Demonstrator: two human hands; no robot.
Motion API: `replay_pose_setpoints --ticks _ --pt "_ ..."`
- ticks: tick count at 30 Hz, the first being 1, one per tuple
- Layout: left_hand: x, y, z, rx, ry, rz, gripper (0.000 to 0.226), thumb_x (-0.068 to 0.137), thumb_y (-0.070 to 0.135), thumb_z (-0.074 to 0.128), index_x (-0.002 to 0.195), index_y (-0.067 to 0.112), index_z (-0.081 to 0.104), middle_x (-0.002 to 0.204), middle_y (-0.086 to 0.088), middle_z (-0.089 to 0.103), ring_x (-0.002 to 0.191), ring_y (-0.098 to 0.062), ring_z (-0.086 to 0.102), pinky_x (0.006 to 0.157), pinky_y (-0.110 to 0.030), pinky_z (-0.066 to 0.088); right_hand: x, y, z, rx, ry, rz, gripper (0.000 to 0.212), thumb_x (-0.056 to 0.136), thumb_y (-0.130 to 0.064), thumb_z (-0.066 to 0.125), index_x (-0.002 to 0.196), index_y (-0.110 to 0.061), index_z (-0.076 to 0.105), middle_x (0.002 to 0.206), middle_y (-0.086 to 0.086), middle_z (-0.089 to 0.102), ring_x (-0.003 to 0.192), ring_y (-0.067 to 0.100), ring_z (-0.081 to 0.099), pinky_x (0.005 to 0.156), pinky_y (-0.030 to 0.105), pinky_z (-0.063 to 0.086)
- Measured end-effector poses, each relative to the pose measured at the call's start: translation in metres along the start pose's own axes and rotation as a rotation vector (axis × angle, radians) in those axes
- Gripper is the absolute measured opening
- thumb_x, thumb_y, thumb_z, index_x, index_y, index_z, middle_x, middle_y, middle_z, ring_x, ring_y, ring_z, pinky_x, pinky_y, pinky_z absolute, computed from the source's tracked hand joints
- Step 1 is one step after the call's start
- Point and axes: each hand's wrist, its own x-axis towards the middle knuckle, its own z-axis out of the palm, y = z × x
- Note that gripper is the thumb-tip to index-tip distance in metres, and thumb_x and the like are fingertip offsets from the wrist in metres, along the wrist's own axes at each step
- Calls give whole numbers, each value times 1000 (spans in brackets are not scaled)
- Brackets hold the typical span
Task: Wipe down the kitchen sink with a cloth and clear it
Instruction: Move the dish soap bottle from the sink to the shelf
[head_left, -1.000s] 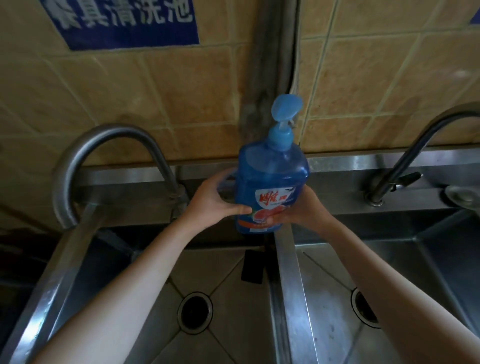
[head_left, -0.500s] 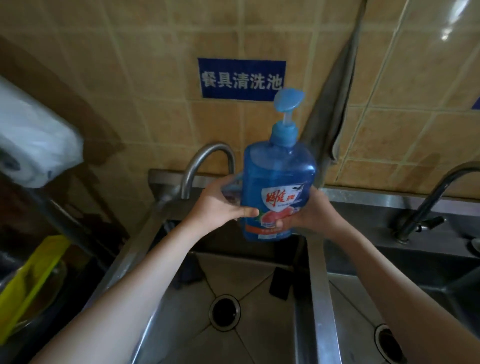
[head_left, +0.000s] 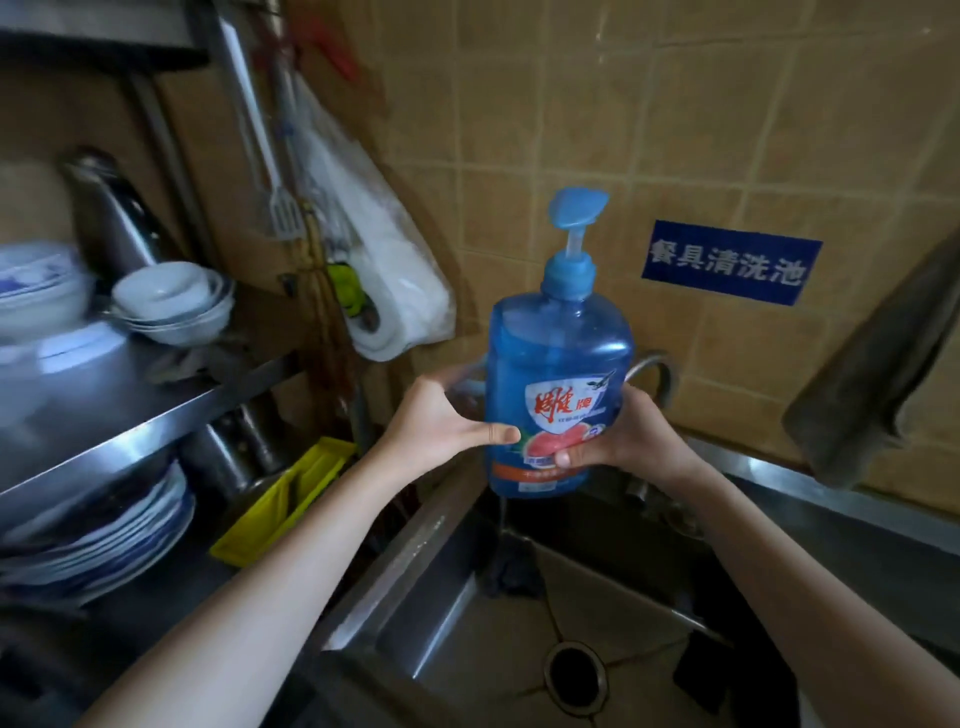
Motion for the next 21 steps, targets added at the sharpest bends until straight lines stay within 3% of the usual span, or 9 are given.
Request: replay_pose_setpoints --ticks 6,9,12,15,18,21 --pt "-41 -8 -83 94 110 -34 77 51 43 88 121 32 59 98 10 73 92 -5 66 76 -24 52 41 -28 80 98 -155 -84 76 51 -9 88 118 1 55 110 4 71 102 20 68 84 26 54" --pt "-62 -11 -119 88 171 -58 83 49 42 87 125 26 57 100 10 72 92 -5 66 76 -22 53 58 -41 117 125 -210 -107 81 47 -14 89 119 2 55 110 6 71 103 22 67 86 30 54" --pt "-83 -15 -153 123 229 -72 83 51 39 88 126 24 56 108 12 69 97 -1 64 76 -17 52 73 -49 154 142 -282 -126 74 52 -4 86 119 1 55 112 8 71 104 23 67 87 31 54" --pt "-103 -21 -184 125 303 -91 75 49 34 90 118 33 60 102 17 70 91 4 64 69 -12 50 85 -57 190 173 -316 -129 73 50 -2 86 117 0 57 110 7 72 102 22 68 83 29 54" --pt "-120 -27 -212 138 340 -122 69 43 42 88 106 49 61 101 26 68 96 4 63 76 -15 53 96 -64 225 191 -354 -152 66 53 3 86 114 -8 61 108 3 73 99 18 69 78 23 54" --pt "-135 -35 -240 173 400 -154 68 37 51 85 100 53 60 95 37 64 95 11 60 71 -5 45 108 -68 260 215 -393 -154 66 57 7 85 116 -9 61 110 4 72 102 20 68 79 23 54"
